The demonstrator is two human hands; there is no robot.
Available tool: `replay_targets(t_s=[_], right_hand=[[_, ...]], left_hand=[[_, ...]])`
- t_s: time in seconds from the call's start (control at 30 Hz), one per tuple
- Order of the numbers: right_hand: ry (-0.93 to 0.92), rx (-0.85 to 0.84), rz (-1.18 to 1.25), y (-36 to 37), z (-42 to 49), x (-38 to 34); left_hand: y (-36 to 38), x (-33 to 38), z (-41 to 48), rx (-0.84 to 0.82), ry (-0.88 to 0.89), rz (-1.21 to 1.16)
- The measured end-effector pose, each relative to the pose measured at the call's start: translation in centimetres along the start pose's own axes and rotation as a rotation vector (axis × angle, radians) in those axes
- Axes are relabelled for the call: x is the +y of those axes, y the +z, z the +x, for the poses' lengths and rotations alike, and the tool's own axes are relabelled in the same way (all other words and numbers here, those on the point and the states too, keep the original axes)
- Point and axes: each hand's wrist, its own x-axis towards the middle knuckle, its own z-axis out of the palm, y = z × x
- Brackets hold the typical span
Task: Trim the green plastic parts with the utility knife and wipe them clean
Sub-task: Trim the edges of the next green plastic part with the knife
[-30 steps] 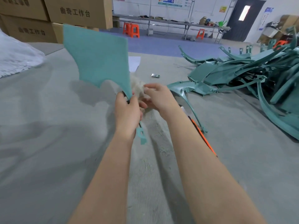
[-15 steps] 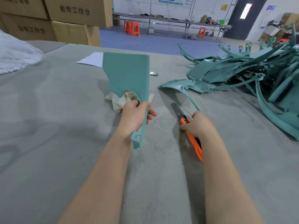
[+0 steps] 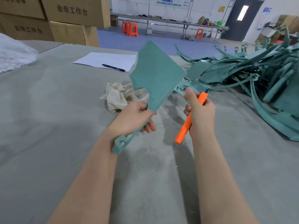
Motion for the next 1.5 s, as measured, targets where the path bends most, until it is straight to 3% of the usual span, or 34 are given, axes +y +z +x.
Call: replay_targets(t_s=[0.13,0.27,0.4,0.53,0.67,0.8,1.03,1.13,1.27,1.5], right_hand=[[-0.003,0.017,0.076,0.0,0.2,-0.1],[0.013,0.006,0.13,-0.2,0.3,-0.1],[0.023,-0.078,0.171,0.2,0.1,-0.2],[0.004,-0.125,0.134,0.2,0.0,0.1],[-0.002,-0.218,0.027,0.9,-0.5,0.4],[0.02,-0.329,-0.071,1.6,-1.1,0.6],[-0.193,-0.11,-0.415,0.6,-0.7,-0.2],[-0.358,-0.149,-0.547,0.8,-0.7,-0.1],[-0.5,-0.2,-0.673,1.5,-1.2,0.7],[-0.459,-0.133,-0.63,2.0,-1.1,2.0]], left_hand=[[0.2,0.4,-0.6,-0.185,-0.015,0.125],[-0.2,0.1,-0.7,-0.318,-0.082,-0.034],[-0.1,0.5,-0.4,-0.214,-0.17,-0.326],[0.9,0.4,0.1,-0.026,-0.211,-0.381],[1.2,0.8,-0.2,-0.1,-0.122,-0.8],[1.8,0.3,-0.2,0.021,-0.161,-1.036],[-0.4,-0.4,0.2,0.262,-0.229,-1.187],[-1.0,-0.3,0.3,0.203,-0.216,-1.403],[-0.9,-0.3,0.3,0.149,-0.26,-1.465],[-0.5,0.0,0.3,0.099,-0.282,-1.444]])
